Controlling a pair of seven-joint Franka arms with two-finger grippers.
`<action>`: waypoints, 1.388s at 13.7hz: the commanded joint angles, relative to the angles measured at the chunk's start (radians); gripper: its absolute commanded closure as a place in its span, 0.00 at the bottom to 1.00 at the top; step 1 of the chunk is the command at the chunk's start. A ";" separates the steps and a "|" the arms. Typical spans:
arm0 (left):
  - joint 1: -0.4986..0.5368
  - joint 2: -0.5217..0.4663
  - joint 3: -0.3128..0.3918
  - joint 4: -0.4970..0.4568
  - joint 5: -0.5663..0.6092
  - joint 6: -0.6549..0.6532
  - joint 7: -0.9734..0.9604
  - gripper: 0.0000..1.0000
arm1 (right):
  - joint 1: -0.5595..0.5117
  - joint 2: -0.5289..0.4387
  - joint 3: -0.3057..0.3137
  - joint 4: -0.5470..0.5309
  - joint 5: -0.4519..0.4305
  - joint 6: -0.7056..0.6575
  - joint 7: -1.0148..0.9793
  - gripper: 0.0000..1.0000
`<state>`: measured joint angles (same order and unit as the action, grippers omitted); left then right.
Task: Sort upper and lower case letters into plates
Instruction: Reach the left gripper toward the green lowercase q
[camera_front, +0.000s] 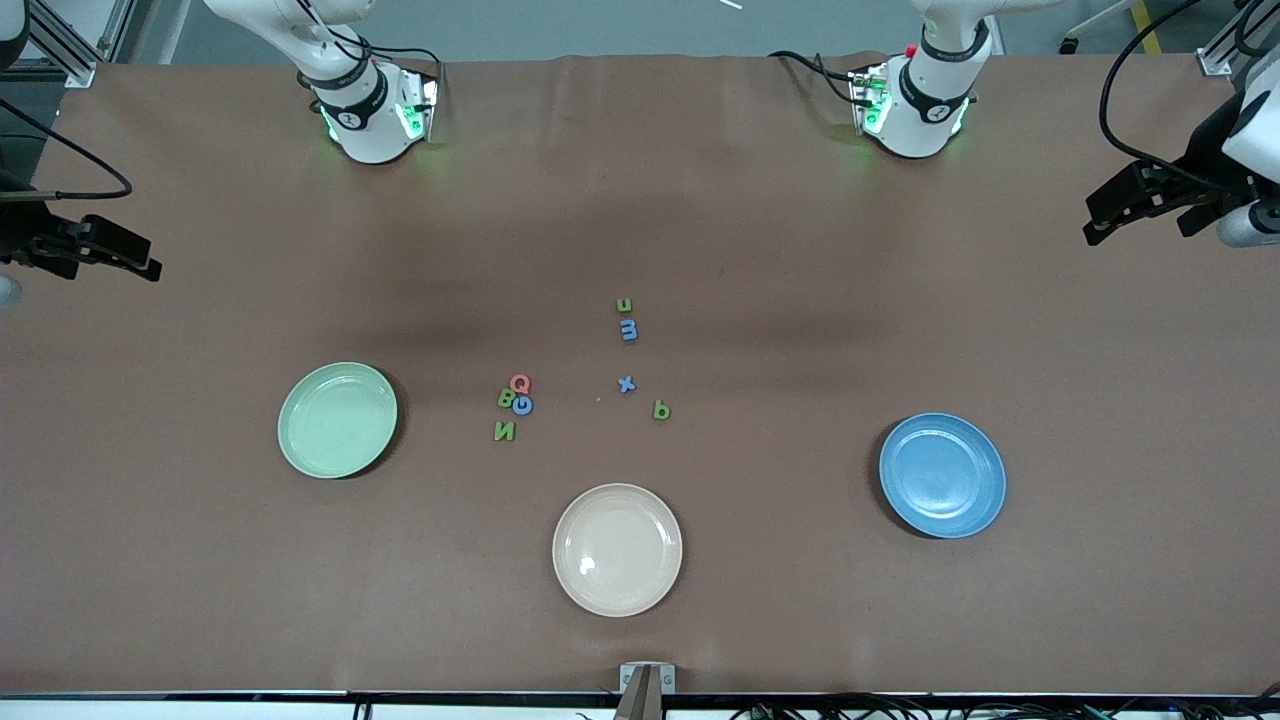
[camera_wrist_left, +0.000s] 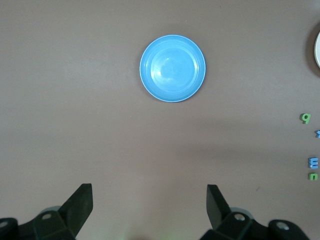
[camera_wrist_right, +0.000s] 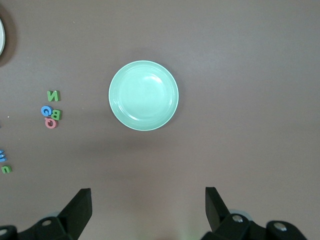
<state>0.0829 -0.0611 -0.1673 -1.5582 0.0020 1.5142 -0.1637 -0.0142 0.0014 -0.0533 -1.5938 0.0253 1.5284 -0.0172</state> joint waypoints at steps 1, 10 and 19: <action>0.002 0.003 -0.004 0.017 -0.002 -0.037 0.007 0.00 | -0.015 -0.064 0.013 -0.066 -0.010 0.036 0.003 0.00; -0.057 0.084 -0.027 0.058 0.000 -0.042 -0.029 0.00 | -0.016 -0.132 0.012 -0.172 -0.002 0.098 0.019 0.00; -0.369 0.394 -0.054 0.064 0.044 0.203 -0.387 0.00 | -0.013 -0.129 0.013 -0.170 -0.008 0.075 -0.001 0.00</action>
<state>-0.2315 0.2526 -0.2236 -1.5365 0.0212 1.6721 -0.5072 -0.0149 -0.1008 -0.0514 -1.7366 0.0253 1.6021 -0.0035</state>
